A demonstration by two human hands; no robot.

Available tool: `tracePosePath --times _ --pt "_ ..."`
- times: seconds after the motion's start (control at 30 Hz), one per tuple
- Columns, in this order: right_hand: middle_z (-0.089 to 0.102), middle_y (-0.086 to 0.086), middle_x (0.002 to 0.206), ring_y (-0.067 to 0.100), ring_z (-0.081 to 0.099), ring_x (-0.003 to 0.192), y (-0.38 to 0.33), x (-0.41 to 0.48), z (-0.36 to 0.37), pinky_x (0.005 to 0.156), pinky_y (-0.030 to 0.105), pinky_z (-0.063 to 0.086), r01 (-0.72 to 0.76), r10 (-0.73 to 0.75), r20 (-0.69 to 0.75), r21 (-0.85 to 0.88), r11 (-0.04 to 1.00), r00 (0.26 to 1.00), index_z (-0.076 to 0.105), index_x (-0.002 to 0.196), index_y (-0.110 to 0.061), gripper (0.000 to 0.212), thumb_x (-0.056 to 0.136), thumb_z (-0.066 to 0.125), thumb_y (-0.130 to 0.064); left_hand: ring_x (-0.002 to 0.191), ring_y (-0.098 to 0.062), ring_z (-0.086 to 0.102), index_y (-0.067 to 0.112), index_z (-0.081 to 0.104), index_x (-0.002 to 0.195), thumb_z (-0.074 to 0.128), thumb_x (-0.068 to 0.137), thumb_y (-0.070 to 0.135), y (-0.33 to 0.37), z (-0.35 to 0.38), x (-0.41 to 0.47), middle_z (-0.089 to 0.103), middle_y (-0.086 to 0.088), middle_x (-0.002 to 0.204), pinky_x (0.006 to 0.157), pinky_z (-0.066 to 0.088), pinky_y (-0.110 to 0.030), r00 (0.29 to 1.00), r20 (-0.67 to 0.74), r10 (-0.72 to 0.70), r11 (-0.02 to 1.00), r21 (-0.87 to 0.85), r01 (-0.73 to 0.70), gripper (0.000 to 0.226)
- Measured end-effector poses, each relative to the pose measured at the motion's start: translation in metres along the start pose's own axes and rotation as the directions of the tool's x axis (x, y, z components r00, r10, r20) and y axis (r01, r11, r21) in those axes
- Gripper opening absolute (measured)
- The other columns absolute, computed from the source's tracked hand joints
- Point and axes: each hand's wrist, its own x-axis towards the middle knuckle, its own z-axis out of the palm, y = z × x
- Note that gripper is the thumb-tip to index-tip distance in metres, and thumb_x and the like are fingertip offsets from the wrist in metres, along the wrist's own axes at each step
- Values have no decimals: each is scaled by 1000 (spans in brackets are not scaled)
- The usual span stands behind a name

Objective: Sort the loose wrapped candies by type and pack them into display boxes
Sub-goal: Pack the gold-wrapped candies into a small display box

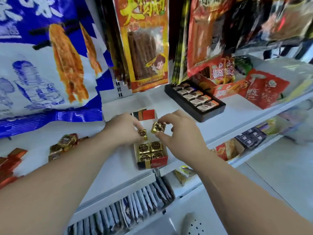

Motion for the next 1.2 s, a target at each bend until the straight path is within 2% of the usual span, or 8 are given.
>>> tracePosePath --times 0.2,0.5,0.63,0.77,0.9,1.03,1.1,1.2 --pt "46 -8 115 15 58 93 -4 5 7 77 33 51 -56 53 99 26 998 994 65 113 -32 34 81 76 -38 84 -8 57 30 75 96 82 71 31 -5 -7 6 61 9 93 60 42 -23 979 202 -8 1000 4 8 27" --pt "45 -5 113 22 59 82 -6 13 19 72 34 51 -61 82 167 -125 990 983 59 118 -35 33 86 68 -34 87 -9 55 32 72 108 81 70 43 -13 -10 -2 56 11 97 65 42 -26 970 239 53 998 -27 -48 40" --pt "45 -1 115 26 60 90 -6 15 24 79 38 54 -79 127 261 -188 979 957 56 119 -37 29 91 61 -32 87 -8 54 33 63 122 76 77 47 -17 -5 -13 52 13 93 70 44 -26 983 169 73 996 -65 -63 49" --pt "47 -1 121 26 57 104 -5 16 23 88 40 51 -72 139 364 -190 979 921 53 128 -40 36 92 56 -36 92 -8 55 35 58 130 68 85 46 -26 -2 -33 57 11 101 77 45 -25 994 -10 105 986 -130 -106 47" --pt "48 -1 126 25 52 112 -15 16 16 86 38 51 -57 96 213 -184 981 972 48 136 -37 45 92 56 -40 79 -1 52 40 63 111 63 90 39 -54 -10 -68 58 16 99 67 39 -18 985 -147 91 980 -165 -115 21" --pt "50 -2 121 24 48 114 -43 13 22 82 35 47 43 -29 82 -169 985 996 56 128 -29 39 91 58 -39 76 3 52 36 66 91 66 89 30 -98 -32 -105 56 17 85 62 34 -9 970 -242 -28 994 -109 2 6" --pt "53 -3 124 23 48 115 -59 10 33 86 34 46 106 -96 78 -131 986 992 59 125 -28 37 90 61 -37 74 2 52 34 66 95 66 89 30 -123 -48 -116 58 18 89 62 32 -9 954 -276 -114 992 -76 96 7" --pt "59 0 123 24 51 116 -84 7 53 95 35 44 197 -183 120 -123 973 976 63 124 -26 39 87 67 -38 81 -3 57 34 65 109 66 88 36 -157 -65 -124 63 11 107 69 47 -23 923 -313 -222 974 -104 199 21"
